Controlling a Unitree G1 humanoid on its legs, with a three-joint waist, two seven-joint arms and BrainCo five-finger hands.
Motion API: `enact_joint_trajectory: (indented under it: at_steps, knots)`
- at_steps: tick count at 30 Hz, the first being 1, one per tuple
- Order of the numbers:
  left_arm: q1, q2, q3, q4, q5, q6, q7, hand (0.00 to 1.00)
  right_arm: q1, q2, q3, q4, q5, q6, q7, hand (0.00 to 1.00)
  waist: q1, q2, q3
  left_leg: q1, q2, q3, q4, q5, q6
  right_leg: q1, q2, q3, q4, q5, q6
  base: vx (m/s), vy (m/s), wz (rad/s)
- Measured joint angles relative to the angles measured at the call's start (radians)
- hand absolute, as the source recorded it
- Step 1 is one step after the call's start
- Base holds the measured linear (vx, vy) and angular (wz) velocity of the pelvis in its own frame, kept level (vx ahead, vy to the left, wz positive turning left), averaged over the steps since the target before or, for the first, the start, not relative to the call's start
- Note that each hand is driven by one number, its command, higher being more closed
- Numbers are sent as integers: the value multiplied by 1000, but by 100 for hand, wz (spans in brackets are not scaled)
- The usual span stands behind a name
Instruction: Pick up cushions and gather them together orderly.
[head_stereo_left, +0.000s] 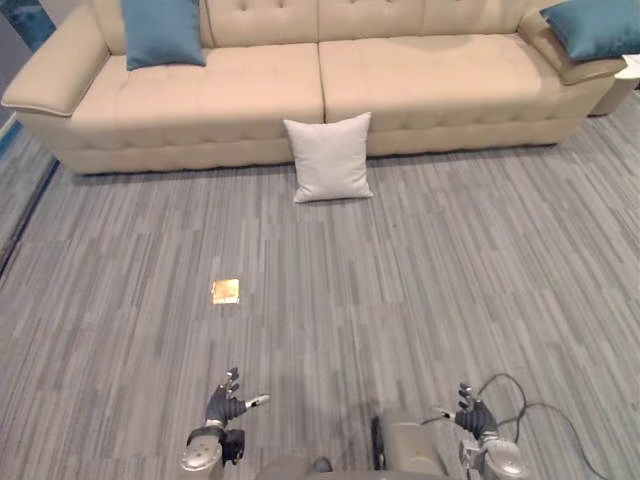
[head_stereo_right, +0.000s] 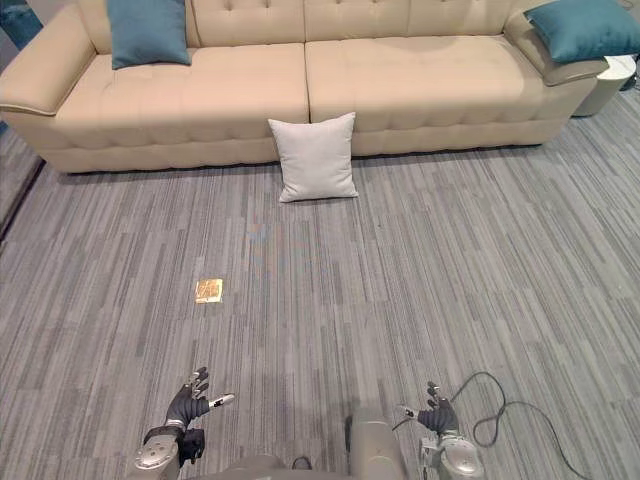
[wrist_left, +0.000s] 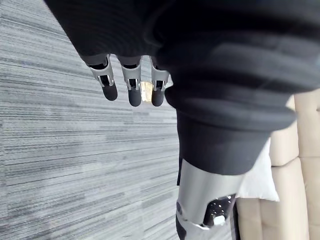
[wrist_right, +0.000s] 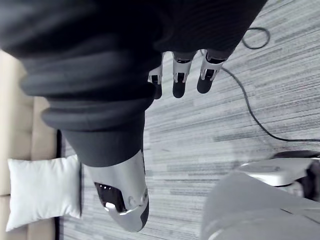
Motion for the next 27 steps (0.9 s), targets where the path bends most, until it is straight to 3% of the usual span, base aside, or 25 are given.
enact_joint_trajectory:
  at_steps: [1, 2, 3, 4, 5, 7, 8, 9, 11, 12, 14, 15, 17, 18, 19, 20, 21, 22, 23, 24, 25, 26, 27]
  knots:
    - [-1, 5, -2, 5, 0, 0, 0, 0, 2, -1, 0, -18, 0, 0, 0, 0, -9, -10, 1, 17, -4, -10, 1, -4, -17, -7, -3, 11, -96, 77, -21, 760, -120, 53]
    - [-2, 0, -1, 24, 1, 0, 0, 0, 28, -7, -1, -43, -1, -3, -1, 0, -32, -18, -1, 57, 7, -32, 14, -25, -54, -7, -7, 13, -103, 258, -80, 785, -139, 43]
    - [-9, -11, -1, 37, 0, 1, 1, 0, 16, -14, -2, -42, -2, -2, -1, 0, -35, 3, 1, 54, 29, -37, 38, -24, -64, -20, 2, -10, -56, 228, -96, 795, -171, 42]
    - [-20, -13, -1, 42, 1, 0, -2, 0, 4, -10, -2, -54, -4, -2, -1, 0, -40, 3, -1, 20, 29, -39, 119, 27, -147, -18, -6, -20, -18, 167, -111, 521, -119, 10]
    - [-24, -19, 0, 42, 1, 0, -1, 0, 5, -11, -1, -63, -5, -2, -1, 0, -37, 3, 0, -2, 29, -34, 172, 71, -161, -3, -4, -20, -13, 150, -115, 667, -174, 15]
    - [-14, -52, 9, 42, 1, -1, -1, 0, 26, -14, 29, -102, -10, -2, -1, 0, -32, -4, 10, -112, 56, -14, 530, 318, -152, 157, -2, -20, -69, 83, -126, 741, -190, 7]
    - [-3, -62, 10, 32, 1, -3, -6, 0, 40, 0, 61, -136, -8, -5, -1, 0, -28, -4, 14, -207, 131, 42, 792, 282, -104, 288, 16, -20, -124, 67, -142, 740, -179, 3]
    - [0, -66, 10, 24, 1, -3, -6, 0, 45, 10, 71, -164, -7, -9, -3, 0, -14, -14, 15, -266, 166, 82, 883, 248, -73, 350, 19, -14, -153, 60, -152, 565, -135, -8]
    - [0, -84, 10, 0, 1, -2, -7, 0, 45, 20, 90, -211, 1, -17, -2, 0, 23, -31, 20, -392, 190, 136, 923, 196, -45, 452, 19, 16, -231, 46, -167, 496, -88, -39]
    - [1, -93, 9, -12, 1, -4, -7, 0, 43, 29, 92, -234, 1, -17, -2, 0, 50, -31, 20, -494, 200, 155, 869, 159, -50, 514, 16, 37, -288, 18, -147, 476, -33, -45]
    - [6, -99, 9, -12, 1, -2, -7, 0, 41, 29, 95, -235, 2, -14, -1, 0, 62, -30, 24, -558, 199, 164, 771, 138, -54, 554, 17, 44, -312, -2, -136, 465, 53, -31]
    - [13, -104, 7, -12, 1, -1, -8, 0, 39, 31, 100, -234, 10, -13, -1, 0, 75, -31, 25, -592, 181, 171, 635, 136, -52, 597, 7, 65, -324, -31, -129, 609, 135, -40]
    - [41, -110, 7, -11, 1, -1, -7, 0, 45, 35, 99, -234, 22, -13, -2, 0, 79, -37, 22, -600, 122, 141, 354, 174, -100, 653, -19, 97, -335, -79, -112, 546, 178, -47]
    - [54, -113, 3, -5, 1, -2, -7, 0, 47, 32, 99, -223, 22, -16, -2, 0, 80, -24, 12, -591, 109, 106, 211, 197, -133, 669, -18, 124, -344, -105, -106, 555, 280, -80]
    - [63, -106, 5, 26, 1, -1, -5, 0, 32, 34, 104, -181, 22, -14, -2, 0, 94, -19, -3, -589, 92, 94, 217, 306, -96, 690, -28, 175, -330, -145, -96, 695, 338, -101]
    - [64, -105, 14, 37, -1, -1, -2, 0, 34, 42, 109, -154, 21, -12, -1, 0, 102, -48, -30, -590, 63, 96, 249, 287, -38, 670, -61, 220, -279, -158, -100, 484, 236, -86]
    - [62, -100, 12, 38, 0, -1, -2, 0, 35, 43, 110, -147, 19, -12, 0, 0, 101, -57, -40, -589, 52, 107, 261, 270, -20, 648, -76, 238, -227, -156, -97, 663, 285, -47]
    - [57, -97, 9, 40, 0, -2, -3, 0, 39, 45, 108, -145, 18, -11, 0, 0, 93, -73, -43, -563, 39, 140, 289, 230, 6, 597, -88, 268, -75, -139, -39, 658, 292, -34]
    - [56, -97, 9, 50, 0, -2, -3, 0, 40, 51, 110, -139, 17, -11, 1, 0, 83, -87, -37, -499, 19, 157, 287, 184, 20, 522, -92, 300, 149, -76, 87, 776, 344, -31]
    - [56, -92, 7, 55, -1, -2, -3, 0, 39, 55, 112, -139, 18, -12, 1, 0, 71, -92, -34, -457, 9, 161, 275, 163, 27, 482, -91, 308, 280, -17, 165, 571, 231, -30]
    - [53, -81, -10, 67, -1, 1, -3, 0, 41, 61, 118, -139, 18, -12, 2, 0, 57, -97, -30, -371, 0, 173, 261, 124, 34, 405, -96, 299, 495, 14, 181, 542, 177, -30]
    - [57, -80, -15, 71, -1, 1, -2, 0, 43, 60, 135, -140, 18, -12, 2, 0, 49, -91, -27, -275, -1, 183, 230, 100, 40, 341, -111, 238, 596, -26, 91, 524, 148, -33]
    - [55, -75, -17, 75, -1, 1, -1, 0, 42, 58, 146, -139, 17, -12, 3, 0, 48, -85, -25, -231, 0, 184, 207, 98, 41, 316, -113, 206, 599, -45, 62, 511, 106, -31]
